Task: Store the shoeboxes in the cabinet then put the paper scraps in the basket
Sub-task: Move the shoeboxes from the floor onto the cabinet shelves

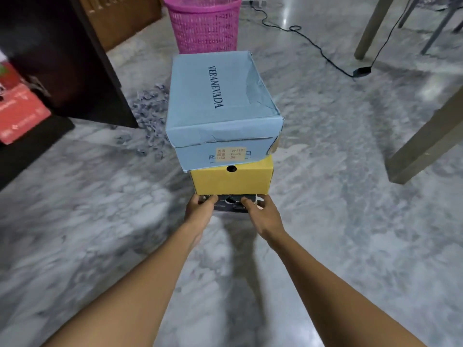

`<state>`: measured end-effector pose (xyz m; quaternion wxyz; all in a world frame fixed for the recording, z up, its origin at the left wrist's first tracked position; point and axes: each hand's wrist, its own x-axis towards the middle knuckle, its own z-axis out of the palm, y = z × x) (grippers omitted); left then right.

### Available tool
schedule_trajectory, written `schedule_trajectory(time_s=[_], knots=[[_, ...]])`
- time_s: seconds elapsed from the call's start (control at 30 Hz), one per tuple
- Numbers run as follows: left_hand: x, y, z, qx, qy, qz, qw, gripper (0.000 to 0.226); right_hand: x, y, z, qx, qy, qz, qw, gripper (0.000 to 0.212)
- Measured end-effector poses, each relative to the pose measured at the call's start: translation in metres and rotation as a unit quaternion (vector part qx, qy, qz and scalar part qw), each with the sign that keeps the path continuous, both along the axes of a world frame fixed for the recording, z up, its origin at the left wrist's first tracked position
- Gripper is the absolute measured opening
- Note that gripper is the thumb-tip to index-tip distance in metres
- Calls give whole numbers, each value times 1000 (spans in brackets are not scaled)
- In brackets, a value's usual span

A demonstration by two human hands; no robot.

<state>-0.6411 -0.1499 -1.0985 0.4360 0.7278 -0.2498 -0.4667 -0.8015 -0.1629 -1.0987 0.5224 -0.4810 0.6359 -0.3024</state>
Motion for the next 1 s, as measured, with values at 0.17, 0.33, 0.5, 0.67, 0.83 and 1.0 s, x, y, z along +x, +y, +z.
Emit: schedule_trajectory(time_s=[0.17,0.33,0.5,0.67,0.83,1.0], knots=[[35,38,-2,1,-14,66,998,14,41,16,0,3,-12,58,998,48],[52,52,0,17,-16,112,993,10,61,21,0,10,-17,88,996,47],[59,65,-2,18,-7,134,991,9,71,27,-2,10,-24,112,993,46],[63,78,4,18,-36,109,993,14,60,23,2,20,-39,168,985,58],[77,88,24,-6,-57,104,993,29,23,4,31,-20,-16,208,978,61],[100,80,78,-91,-54,304,947,36,21,-16,103,-155,-65,171,971,46]])
